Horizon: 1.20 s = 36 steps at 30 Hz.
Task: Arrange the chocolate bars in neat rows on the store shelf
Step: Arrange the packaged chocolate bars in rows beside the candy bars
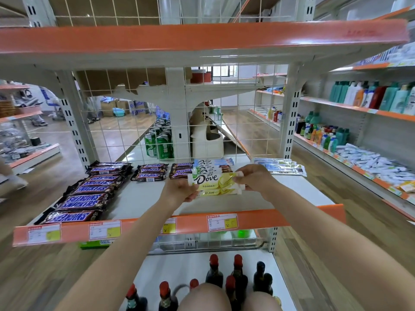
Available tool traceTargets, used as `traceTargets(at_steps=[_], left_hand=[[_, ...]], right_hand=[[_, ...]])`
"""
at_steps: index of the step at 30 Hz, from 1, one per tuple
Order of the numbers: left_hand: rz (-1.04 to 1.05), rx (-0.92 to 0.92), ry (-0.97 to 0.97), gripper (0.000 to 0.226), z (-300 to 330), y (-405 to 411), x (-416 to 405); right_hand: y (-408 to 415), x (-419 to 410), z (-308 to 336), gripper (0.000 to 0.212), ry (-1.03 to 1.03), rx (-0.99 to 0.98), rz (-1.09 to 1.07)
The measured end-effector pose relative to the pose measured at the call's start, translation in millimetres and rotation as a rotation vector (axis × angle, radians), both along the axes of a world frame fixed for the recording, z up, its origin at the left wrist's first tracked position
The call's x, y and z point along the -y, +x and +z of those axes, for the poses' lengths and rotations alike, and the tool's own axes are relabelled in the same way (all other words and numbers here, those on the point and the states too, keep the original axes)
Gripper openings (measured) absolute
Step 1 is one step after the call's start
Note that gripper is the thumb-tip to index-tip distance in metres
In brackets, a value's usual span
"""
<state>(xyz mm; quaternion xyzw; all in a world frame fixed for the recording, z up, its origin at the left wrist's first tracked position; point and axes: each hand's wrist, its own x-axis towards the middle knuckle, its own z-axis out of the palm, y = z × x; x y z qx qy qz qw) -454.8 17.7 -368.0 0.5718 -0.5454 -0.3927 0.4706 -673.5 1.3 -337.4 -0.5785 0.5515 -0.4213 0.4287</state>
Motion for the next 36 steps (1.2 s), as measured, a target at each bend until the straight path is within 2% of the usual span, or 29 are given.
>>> traceTargets(at_steps=[5, 8, 13, 19, 23, 26, 29, 32, 36], left_hand=[[0.01, 0.539, -0.061, 0.04, -8.7, 2.5, 10.6], [0.028, 0.706, -0.077, 0.045, -11.7, 0.6, 12.1], [0.055, 0.788, -0.024, 0.04, -14.3, 0.4, 17.6], [0.084, 0.713, 0.006, 0.033, -18.8, 5.4, 26.7], [0.105, 0.757, -0.007, 0.031, -16.6, 6.9, 27.6], [0.161, 0.81, -0.087, 0.029, -9.7, 3.3, 22.0], [0.207, 0.808, -0.32, 0.018, 0.0, -5.5, 18.0], [0.115, 0.901, -0.472, 0.019, 9.5, -27.9, 19.1], [-0.038, 1.056, -0.472, 0.033, 14.6, -76.3, 20.9]], right_hand=[[2.3, 12.4, -19.7, 0.015, -0.017, -0.048, -0.009], [2.2, 19.5, -30.2, 0.018, -0.061, -0.144, -0.011], [-1.6, 27.3, -39.4, 0.023, -0.127, -0.295, -0.014], [0.2, 29.7, -41.9, 0.029, -0.215, -0.45, -0.048], [-1.0, 30.7, -42.1, 0.028, -0.24, -0.491, -0.058], [-5.2, 29.9, -41.0, 0.029, -0.261, -0.501, -0.094], [-16.8, 28.1, -38.0, 0.031, -0.3, -0.581, -0.139], [-33.2, 23.9, -34.6, 0.034, -0.324, -0.693, -0.166], [-57.3, 15.0, -32.5, 0.042, -0.328, -0.857, -0.18]])
